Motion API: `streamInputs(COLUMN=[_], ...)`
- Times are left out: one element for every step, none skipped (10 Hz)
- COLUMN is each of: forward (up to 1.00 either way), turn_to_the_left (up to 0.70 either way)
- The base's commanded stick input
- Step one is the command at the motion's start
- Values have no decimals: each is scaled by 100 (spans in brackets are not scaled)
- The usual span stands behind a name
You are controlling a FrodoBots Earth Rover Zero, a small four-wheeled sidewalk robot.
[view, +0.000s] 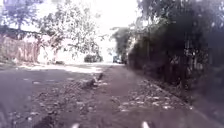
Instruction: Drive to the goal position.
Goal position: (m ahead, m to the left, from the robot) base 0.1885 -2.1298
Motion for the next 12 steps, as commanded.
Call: streamInputs(forward=[68, 68, 68, 68, 68, 68, 68, 68, 68, 68, 68, 68], turn_to_the_left=[0, 0, 0, 0, 0, 0, 0, 0, 0, 0, 0, 0])
